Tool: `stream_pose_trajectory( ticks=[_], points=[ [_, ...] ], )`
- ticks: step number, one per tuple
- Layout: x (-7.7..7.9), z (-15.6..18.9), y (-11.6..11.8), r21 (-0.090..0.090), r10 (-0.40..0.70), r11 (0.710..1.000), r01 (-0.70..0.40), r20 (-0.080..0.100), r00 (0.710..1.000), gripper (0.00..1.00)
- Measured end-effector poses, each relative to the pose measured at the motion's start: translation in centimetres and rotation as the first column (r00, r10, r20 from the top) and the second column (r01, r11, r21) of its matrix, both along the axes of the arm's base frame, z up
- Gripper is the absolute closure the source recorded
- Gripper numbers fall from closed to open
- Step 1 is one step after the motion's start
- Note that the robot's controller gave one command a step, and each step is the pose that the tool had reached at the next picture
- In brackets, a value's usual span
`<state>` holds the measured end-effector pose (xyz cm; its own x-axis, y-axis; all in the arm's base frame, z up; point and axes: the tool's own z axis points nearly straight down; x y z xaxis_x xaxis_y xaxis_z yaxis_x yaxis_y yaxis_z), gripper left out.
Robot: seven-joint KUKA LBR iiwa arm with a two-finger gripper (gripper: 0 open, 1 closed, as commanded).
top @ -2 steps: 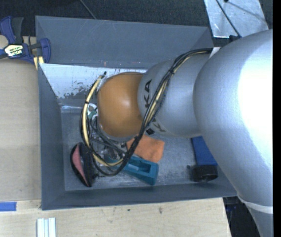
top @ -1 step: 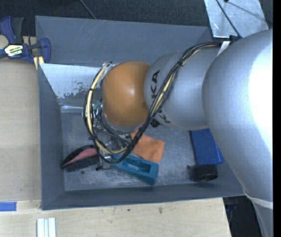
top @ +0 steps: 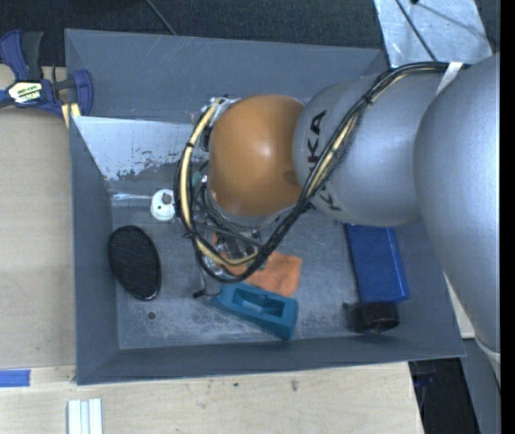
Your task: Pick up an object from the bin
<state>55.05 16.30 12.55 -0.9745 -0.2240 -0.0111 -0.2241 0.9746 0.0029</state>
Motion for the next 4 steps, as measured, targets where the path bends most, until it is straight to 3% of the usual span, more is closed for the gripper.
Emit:
stream_pose_trajectory(
  ticks=[1, 2, 3, 4],
  points=[
    [0.4, -2.6, 2.1, -0.006, 0.205, 0.979, -0.205, -0.002, 0.979, 0.00],
    [-1.0, -0.9, 1.2, -0.001, 0.367, 0.930, -0.367, -0.013, 0.930, 0.00],
    [0.6, -0.1, 1.1, -0.005, 0.189, 0.982, -0.189, -0.004, 0.982, 0.00],
    [-1.1, -1.9, 3.2, -0.005, 0.322, 0.947, -0.322, -0.006, 0.947, 0.00]
  ],
)
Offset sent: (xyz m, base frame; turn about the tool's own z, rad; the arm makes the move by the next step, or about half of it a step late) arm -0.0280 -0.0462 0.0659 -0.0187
